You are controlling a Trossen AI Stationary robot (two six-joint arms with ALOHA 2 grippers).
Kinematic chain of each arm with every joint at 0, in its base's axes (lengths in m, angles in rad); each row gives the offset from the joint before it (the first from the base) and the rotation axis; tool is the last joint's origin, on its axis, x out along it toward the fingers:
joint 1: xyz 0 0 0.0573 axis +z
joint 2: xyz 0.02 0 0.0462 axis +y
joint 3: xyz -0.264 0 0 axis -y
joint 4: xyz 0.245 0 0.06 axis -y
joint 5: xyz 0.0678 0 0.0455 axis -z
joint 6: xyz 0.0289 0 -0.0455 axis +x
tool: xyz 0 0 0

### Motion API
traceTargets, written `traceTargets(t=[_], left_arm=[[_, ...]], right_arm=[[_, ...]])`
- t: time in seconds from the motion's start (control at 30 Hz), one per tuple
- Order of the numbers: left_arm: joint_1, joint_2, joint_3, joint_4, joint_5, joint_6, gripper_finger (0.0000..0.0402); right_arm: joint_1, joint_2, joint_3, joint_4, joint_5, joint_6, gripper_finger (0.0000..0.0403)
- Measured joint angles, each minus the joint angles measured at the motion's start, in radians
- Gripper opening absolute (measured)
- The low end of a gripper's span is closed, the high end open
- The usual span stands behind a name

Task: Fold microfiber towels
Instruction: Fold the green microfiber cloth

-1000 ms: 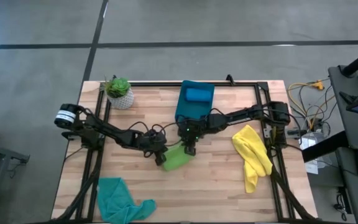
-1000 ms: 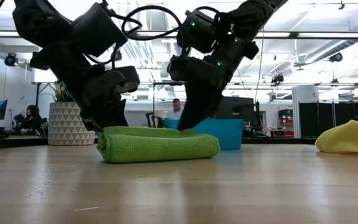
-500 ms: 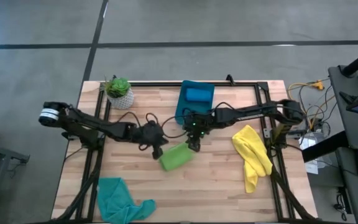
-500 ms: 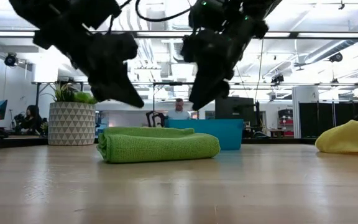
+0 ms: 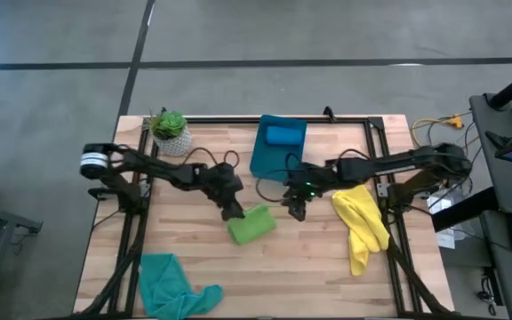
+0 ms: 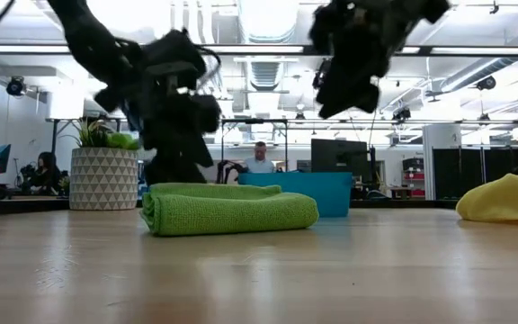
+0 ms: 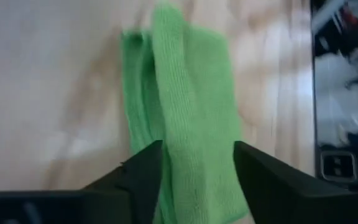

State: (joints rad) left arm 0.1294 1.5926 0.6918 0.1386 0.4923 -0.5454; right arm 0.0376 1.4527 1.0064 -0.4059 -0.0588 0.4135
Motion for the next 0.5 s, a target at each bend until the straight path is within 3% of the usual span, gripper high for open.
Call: traceTargets(t=[0.23,0.4,0.5], left_arm=[[0.002,0.191,0.099,0.004,0.05,-0.026,0.024],[-0.001,0.284,0.138,0.001,0.053,-0.079,0.0233],[-0.019,0.327,0.152,0.0,0.049,-0.103,0.0205]], right_arm=[[0.054,-0.185,-0.164,0.09,0.037,0.164,0.0133],[0.101,-0.282,-0.248,0.123,0.038,0.247,0.0134],[0.127,-0.315,-0.28,0.132,0.048,0.28,0.0136]])
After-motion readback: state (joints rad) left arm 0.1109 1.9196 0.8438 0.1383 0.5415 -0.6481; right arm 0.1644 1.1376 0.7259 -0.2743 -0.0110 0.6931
